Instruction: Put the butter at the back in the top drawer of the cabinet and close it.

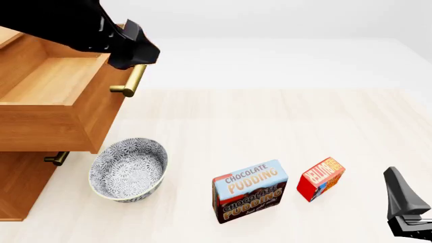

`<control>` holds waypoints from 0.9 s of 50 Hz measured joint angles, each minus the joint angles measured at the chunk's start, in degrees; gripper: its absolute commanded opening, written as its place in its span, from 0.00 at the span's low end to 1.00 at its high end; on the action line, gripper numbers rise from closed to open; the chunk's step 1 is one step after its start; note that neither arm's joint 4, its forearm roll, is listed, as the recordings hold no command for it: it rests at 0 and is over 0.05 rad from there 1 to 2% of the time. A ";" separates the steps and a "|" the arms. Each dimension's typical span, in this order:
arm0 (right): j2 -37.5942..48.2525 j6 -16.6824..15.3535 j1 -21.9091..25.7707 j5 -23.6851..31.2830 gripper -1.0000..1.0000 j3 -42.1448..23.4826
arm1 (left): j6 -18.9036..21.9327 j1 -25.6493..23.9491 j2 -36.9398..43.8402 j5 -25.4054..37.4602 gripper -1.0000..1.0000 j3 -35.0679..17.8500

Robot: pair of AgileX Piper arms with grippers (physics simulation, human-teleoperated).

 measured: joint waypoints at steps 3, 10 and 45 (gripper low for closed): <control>0.00 0.00 0.00 0.00 1.00 0.00 | 0.15 -0.77 0.84 -0.66 1.00 0.14; 0.00 0.00 0.00 0.00 1.00 0.00 | 0.45 -2.58 2.99 -2.24 1.00 0.31; 0.00 0.00 0.00 0.00 1.00 0.00 | 0.92 -10.76 16.39 -8.85 1.00 -1.83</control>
